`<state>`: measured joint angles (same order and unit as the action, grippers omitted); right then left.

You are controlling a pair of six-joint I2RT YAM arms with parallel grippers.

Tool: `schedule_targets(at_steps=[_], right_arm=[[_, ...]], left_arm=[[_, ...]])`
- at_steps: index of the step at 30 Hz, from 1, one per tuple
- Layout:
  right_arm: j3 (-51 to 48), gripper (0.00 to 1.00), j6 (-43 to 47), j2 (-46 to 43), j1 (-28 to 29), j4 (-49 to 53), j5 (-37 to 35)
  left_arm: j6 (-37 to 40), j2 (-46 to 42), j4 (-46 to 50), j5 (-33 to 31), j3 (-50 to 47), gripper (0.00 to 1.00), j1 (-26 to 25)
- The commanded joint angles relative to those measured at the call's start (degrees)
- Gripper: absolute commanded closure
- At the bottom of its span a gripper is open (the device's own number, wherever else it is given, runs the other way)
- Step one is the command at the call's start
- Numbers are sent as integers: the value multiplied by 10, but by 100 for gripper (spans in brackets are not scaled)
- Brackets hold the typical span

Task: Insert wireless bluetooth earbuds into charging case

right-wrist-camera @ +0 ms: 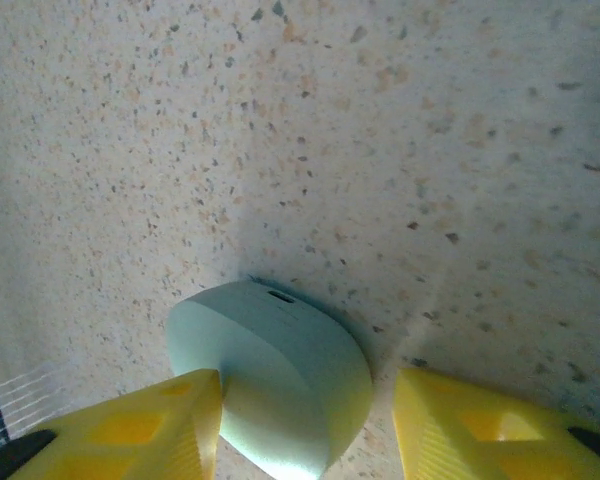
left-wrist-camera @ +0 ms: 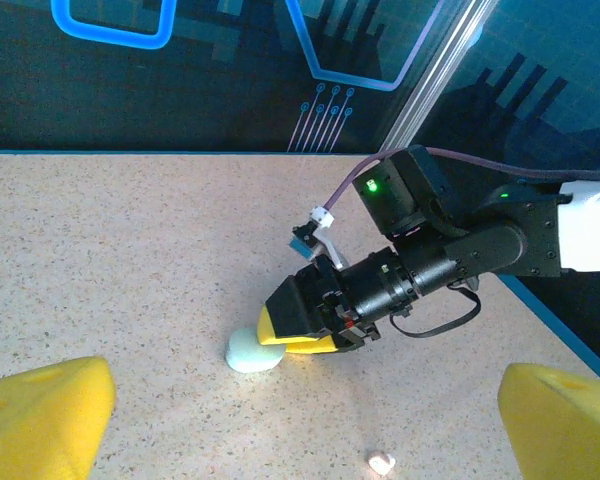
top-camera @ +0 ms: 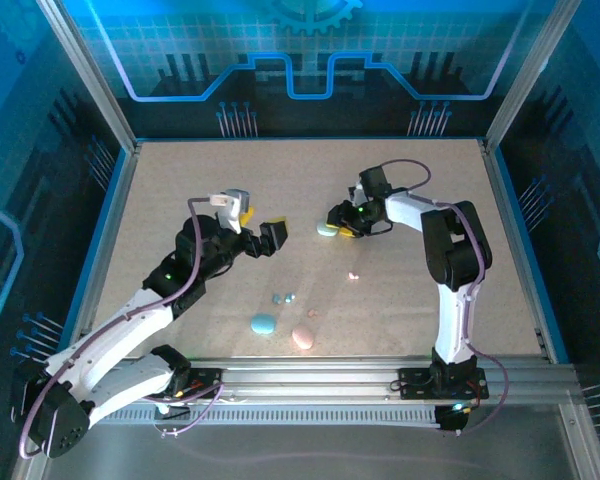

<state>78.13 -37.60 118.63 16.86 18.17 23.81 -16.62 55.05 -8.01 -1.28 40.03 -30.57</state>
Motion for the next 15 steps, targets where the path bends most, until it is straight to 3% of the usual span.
schedule_targets(at_steps=[1,9,15], right_arm=[[12,48,45,-51,5,56,-35],[-73,42,125,-237,41,98,-97],[-219,45,117,-381,131,76,-136]], left_arm=[[-10,1,-13,-8,8,1,3],[5,-19,11,-53,-2,1,4],[-26,-9,48,-84,-1,1,31]])
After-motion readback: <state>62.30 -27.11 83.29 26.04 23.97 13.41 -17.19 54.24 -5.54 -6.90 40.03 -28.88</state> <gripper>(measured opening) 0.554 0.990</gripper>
